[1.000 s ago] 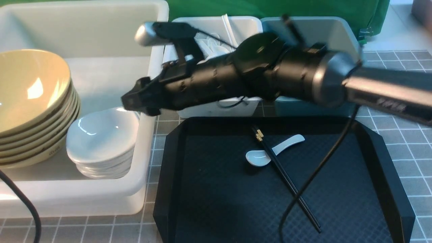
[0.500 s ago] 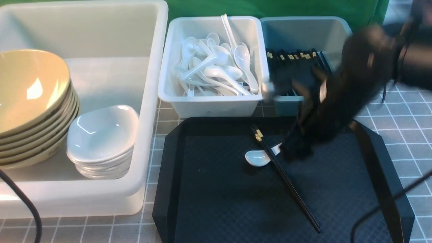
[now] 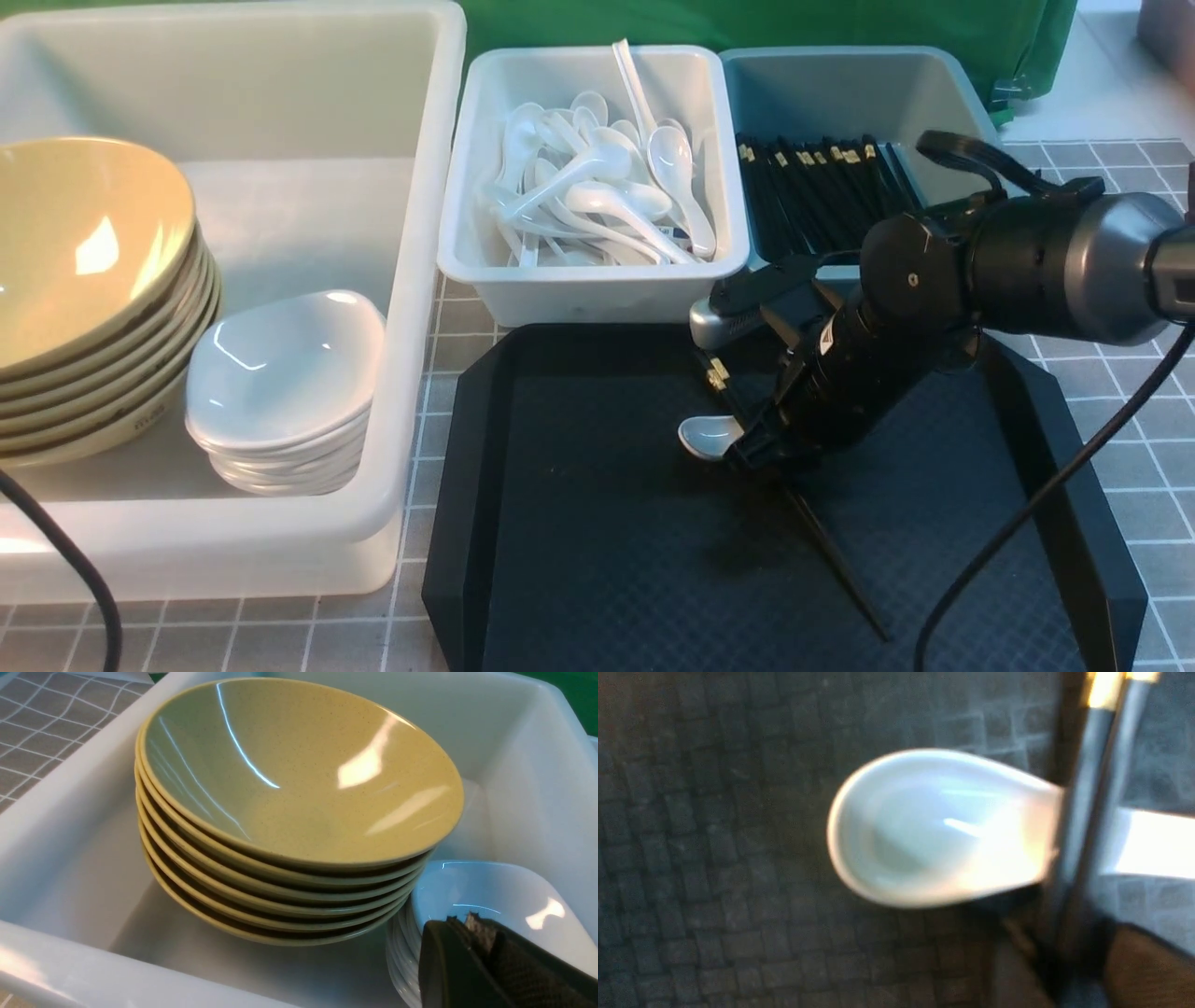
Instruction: On grey table put chopsticks spoon bowls plates into blue grey white boxes.
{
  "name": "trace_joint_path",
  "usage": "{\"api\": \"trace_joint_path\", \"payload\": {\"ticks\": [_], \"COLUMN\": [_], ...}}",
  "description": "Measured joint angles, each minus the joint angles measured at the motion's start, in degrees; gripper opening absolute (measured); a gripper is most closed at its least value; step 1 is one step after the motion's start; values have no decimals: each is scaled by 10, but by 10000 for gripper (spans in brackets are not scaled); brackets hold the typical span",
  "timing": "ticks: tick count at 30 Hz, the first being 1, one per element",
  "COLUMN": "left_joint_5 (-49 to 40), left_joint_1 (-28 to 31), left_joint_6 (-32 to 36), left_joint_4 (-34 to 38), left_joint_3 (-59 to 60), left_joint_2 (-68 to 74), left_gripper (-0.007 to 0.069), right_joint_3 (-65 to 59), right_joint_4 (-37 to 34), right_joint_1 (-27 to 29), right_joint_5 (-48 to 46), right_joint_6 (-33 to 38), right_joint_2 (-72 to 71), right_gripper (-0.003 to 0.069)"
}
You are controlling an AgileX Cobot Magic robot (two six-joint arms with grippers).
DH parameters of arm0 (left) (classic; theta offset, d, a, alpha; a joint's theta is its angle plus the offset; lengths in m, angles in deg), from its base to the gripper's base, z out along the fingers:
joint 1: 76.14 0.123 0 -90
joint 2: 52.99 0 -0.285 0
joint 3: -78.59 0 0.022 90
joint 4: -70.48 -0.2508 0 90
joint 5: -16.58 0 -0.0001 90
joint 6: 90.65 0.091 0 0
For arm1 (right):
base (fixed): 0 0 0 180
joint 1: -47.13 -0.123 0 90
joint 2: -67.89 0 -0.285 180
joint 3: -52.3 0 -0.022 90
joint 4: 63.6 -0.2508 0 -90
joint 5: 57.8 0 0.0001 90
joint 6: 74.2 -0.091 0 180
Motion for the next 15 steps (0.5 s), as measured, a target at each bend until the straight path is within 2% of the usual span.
{"api": "trace_joint_path", "payload": {"ticks": [1, 3, 11, 13, 15], "left_joint_5": [2, 5, 12, 13, 13], "left_joint_1": [0, 0, 0, 0, 0], "left_joint_6": [0, 0, 0, 0, 0], "left_joint_4": [0, 0, 0, 0, 0], "left_joint_3": [0, 0, 0, 0, 0], "left_joint_2": [0, 0, 0, 0, 0], "left_gripper": [-10, -10, -10, -10, -10], "right_joint_3": [0, -2, -5, 1, 8], "right_joint_4": [-1, -4, 1, 23, 45], "right_joint_1": [0, 0, 0, 1, 17], "right_joint_5": [-8, -32, -70, -37, 45], "right_joint_6": [4, 7, 49, 61, 61], "right_joint_2": [-2, -13, -141, -188, -214], "right_gripper": [192, 139, 146, 146, 146]}}
